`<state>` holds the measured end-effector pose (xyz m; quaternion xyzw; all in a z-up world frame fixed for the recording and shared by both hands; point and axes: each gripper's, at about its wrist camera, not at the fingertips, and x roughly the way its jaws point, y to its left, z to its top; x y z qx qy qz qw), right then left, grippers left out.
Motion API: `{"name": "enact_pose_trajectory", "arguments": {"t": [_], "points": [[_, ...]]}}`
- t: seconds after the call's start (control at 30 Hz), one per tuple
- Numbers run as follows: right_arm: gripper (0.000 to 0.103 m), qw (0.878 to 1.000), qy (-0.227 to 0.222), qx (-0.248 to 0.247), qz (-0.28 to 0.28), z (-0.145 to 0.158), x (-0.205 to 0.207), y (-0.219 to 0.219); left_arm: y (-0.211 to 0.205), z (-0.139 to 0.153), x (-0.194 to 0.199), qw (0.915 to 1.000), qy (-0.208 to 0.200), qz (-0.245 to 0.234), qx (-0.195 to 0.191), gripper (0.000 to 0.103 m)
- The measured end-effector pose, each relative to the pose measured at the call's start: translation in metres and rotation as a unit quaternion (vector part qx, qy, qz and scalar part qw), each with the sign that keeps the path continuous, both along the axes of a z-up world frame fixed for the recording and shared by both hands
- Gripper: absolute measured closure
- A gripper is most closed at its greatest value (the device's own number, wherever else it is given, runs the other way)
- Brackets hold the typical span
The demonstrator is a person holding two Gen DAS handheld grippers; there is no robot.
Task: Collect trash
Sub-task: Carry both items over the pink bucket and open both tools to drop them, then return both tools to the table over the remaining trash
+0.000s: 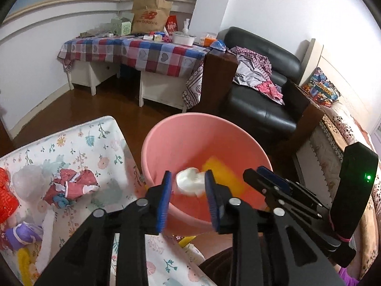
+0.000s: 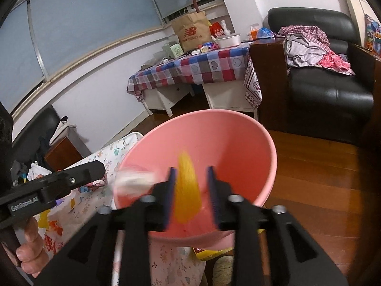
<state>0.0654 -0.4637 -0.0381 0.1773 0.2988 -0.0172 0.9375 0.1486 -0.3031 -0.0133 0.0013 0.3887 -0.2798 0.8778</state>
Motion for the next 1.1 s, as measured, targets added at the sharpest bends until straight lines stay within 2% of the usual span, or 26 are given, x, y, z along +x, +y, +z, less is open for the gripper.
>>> {"name": "enact_pose_trajectory", "arguments": {"t": [0.33,0.7,0.9,1.1], "points": [[0.064,1.000,-0.013,-0.003,0.011,0.011,-0.016,0.002,0.005,0.017,-0.014,0.9997,-0.019,0.012,-0.008,0.069],[0.064,0.997,-0.025,-0.021,0.069,0.034,-0.054,0.048,0.039,0.040,-0.046,0.9976,-0.033,0.056,-0.026,0.062],[0.064,0.995,-0.034,-0.009,0.095,0.043,-0.069,0.077,0.078,0.049,-0.074,0.9961,-0.040,0.078,-0.010,0.052],[0.064,0.992,-0.041,0.009,0.117,0.049,-0.086,0.107,0.145,0.063,-0.110,0.9893,-0.061,0.133,-0.005,0.048]]}}
